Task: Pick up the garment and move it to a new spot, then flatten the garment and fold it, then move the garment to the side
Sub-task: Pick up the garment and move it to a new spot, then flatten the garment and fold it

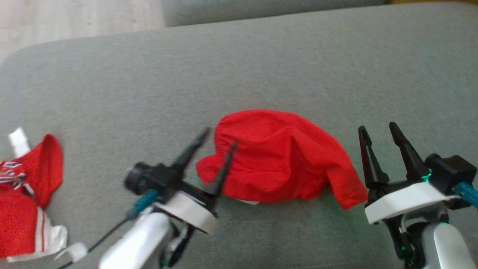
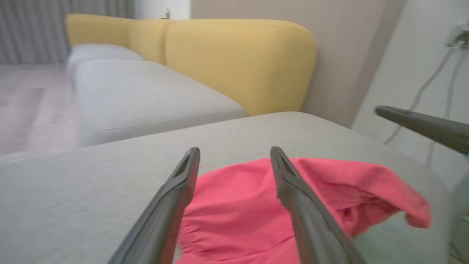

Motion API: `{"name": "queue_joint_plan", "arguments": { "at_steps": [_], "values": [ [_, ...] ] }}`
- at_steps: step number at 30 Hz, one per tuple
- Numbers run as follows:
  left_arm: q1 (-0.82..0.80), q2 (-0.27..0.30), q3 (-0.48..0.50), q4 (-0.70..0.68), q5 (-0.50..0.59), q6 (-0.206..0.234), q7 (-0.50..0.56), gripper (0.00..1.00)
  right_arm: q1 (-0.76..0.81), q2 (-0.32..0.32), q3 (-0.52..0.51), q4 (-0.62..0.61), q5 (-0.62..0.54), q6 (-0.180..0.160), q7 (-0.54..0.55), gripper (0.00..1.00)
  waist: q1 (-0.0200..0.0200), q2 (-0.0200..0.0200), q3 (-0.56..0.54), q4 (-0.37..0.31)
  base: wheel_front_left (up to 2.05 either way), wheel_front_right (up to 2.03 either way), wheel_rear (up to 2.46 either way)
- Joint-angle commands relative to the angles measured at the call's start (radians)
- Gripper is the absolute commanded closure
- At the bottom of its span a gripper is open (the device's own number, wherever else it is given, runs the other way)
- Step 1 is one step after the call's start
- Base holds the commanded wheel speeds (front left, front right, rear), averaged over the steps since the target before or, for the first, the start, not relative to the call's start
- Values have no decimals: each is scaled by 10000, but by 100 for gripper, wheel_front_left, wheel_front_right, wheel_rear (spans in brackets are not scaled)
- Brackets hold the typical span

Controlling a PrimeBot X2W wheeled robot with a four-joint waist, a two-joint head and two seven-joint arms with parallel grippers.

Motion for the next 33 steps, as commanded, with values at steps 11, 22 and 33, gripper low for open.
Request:
{"name": "queue_joint_plan", "arguments": {
  "at_steps": [11,22,33],
  "values": [
    [895,1363,2922,-386,-247,1373,-781,0,163,-49,-80,-655,-155,-6,281,0,1,0,-589,1162,0,0,0],
    [2784,636,6059,-2277,1293,1112,-801,0,710,-49,-289,-872,-163,-6,482,0,1,0,-994,1382,0,0,0],
    [4241,-284,6563,-1362,2520,377,-802,0,1402,-49,-232,-996,-110,-6,622,0,1,0,-1649,1181,0,0,0]
  ]
}}
